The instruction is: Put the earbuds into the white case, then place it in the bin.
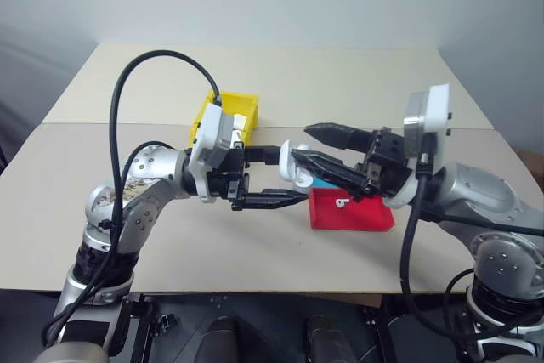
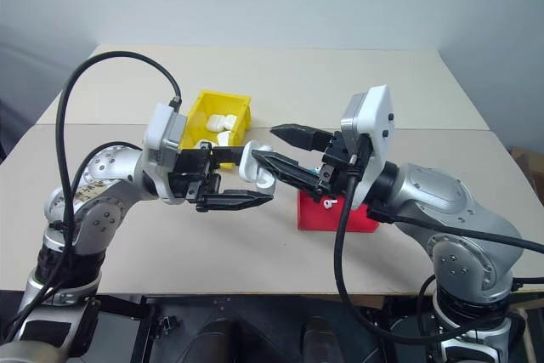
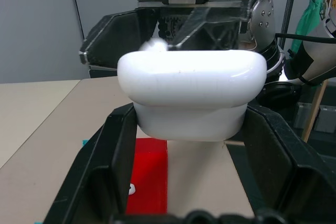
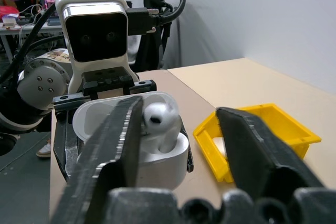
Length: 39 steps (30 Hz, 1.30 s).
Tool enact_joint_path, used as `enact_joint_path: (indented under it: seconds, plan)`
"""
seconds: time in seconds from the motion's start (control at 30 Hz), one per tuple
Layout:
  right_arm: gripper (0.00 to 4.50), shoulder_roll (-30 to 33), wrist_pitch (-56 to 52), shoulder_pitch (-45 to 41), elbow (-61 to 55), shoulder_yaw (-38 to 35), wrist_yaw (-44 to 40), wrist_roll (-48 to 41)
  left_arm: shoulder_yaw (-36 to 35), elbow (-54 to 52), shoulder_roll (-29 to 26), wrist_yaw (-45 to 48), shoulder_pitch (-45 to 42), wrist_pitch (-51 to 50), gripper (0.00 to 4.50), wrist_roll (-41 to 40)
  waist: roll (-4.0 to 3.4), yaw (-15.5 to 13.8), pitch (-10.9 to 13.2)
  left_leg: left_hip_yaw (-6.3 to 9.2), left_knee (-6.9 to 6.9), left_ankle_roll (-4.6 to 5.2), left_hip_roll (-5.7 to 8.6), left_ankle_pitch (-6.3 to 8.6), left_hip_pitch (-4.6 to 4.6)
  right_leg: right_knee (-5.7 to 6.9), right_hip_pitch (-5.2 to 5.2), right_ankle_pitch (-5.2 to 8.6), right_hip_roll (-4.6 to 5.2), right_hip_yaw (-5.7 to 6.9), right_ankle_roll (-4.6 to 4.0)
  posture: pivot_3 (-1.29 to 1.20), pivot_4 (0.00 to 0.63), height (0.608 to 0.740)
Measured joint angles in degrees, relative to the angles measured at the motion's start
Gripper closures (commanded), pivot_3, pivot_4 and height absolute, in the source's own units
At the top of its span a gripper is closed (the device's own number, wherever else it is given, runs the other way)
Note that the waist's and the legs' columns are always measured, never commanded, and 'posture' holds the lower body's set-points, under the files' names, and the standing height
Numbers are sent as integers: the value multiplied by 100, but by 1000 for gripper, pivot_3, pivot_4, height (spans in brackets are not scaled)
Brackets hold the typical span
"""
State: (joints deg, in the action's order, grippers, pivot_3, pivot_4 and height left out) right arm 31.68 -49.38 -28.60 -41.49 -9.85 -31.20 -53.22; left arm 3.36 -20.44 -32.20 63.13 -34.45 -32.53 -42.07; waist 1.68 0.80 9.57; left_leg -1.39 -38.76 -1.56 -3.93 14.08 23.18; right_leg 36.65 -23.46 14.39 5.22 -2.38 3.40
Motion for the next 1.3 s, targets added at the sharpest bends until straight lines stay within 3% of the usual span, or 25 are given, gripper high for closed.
enact_joint_path:
  seconds: [0.03,0.3,0.43,0.5,0.57,0.67,0.77,0.93,1.03,1.13,1.3]
  plan:
    - [216,23,20,2,3,0,9,-8,-1,2,1,0,0,0,1766,0,0,-1,0,0,0,0,0,0,0,0,0,0,1,0,0,0,150,740]
    - [216,259,45,-37,167,-158,54,-435,-4,15,45,-54,-43,16,1766,25,1,-3,0,0,-1,0,0,0,1,-1,0,0,1,0,0,0,150,740]
    - [216,986,64,-355,684,-375,-245,-367,-15,43,-10,1,-48,117,1766,50,1,-5,0,-1,1,0,1,0,0,-5,1,0,2,0,0,0,150,740]
    - [216,1589,111,-606,1080,-244,-656,-63,-29,91,-93,60,-44,154,1766,66,-3,-4,3,-3,2,1,2,0,0,-8,0,0,2,-1,0,0,150,740]
    - [216,2533,530,-940,1659,447,-1427,912,-77,136,-185,125,-25,204,1766,131,-4,4,3,-4,3,1,0,1,-1,-11,-2,0,0,-1,-1,0,150,740]
    - [216,2960,1277,-1437,2576,1666,-2303,2343,-156,154,-212,171,45,261,1766,140,-4,49,3,-11,3,3,0,2,-3,-14,-2,0,0,-7,-1,0,150,740]
    - [216,2676,1970,-2056,3686,2705,-3072,3387,-173,143,-180,144,97,278,1766,153,-4,73,5,-11,3,3,0,1,4,-11,-10,0,0,-7,-1,0,150,740]
    - [216,1947,3213,-2883,5465,3485,-3592,4705,-225,110,-165,14,154,361,1766,175,-5,47,5,-13,-2,1,0,0,54,5,-68,-1,2,-10,-1,0,150,740]
    - [829,1582,3888,-3154,6486,3697,-3719,5315,-281,101,-238,-41,216,375,1766,179,-6,15,6,-13,-1,0,0,-1,59,5,-73,-1,2,-8,-1,0,150,740]
    - [1859,1386,4424,-3306,7114,3809,-3948,5665,-365,100,-298,-84,289,381,1766,182,-10,-6,8,-14,-2,0,1,-1,60,3,-72,-1,4,-6,-1,0,150,740]
    - [1859,1219,5794,-3676,8103,3977,-4308,6269,-454,41,-363,-125,413,383,1766,175,-11,13,9,-15,-2,-4,0,-3,56,8,-71,-2,2,-6,-1,0,150,740]
